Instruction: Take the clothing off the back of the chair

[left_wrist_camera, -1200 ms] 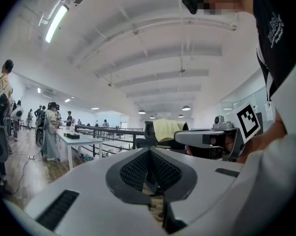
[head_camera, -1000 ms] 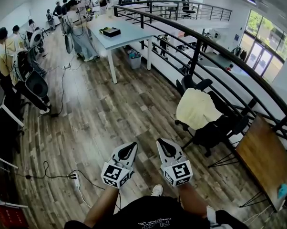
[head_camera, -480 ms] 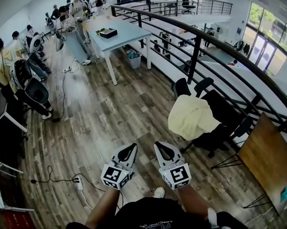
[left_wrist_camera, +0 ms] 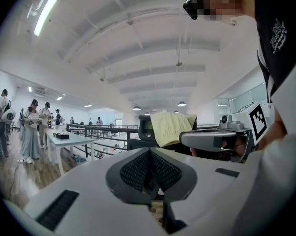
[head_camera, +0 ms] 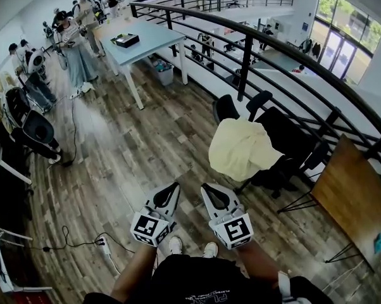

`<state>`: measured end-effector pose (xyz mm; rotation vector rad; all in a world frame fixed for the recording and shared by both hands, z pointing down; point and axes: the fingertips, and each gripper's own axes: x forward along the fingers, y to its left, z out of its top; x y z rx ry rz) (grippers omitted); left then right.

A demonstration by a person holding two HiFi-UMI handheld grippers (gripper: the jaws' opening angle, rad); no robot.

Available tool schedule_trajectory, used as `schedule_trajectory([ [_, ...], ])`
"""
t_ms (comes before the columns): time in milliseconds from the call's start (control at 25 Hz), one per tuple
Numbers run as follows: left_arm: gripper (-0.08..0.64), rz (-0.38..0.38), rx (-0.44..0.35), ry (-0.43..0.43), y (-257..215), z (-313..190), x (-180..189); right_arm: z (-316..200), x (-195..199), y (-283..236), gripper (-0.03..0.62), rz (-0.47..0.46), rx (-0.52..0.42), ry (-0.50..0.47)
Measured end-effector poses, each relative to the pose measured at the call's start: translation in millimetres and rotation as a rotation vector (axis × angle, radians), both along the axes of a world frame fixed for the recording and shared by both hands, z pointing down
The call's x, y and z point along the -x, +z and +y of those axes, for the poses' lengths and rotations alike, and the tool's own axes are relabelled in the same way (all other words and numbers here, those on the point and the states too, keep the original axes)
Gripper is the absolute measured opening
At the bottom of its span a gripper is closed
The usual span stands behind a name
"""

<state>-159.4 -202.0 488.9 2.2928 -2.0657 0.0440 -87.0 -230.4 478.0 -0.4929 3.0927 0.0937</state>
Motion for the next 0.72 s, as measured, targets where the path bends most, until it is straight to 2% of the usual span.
schedule_trajectory([
  [720,0.014,0.021,-0.033,0.27,-8,-54,-16,-23,-19,6,0.023,0.035,-0.01,0.273],
])
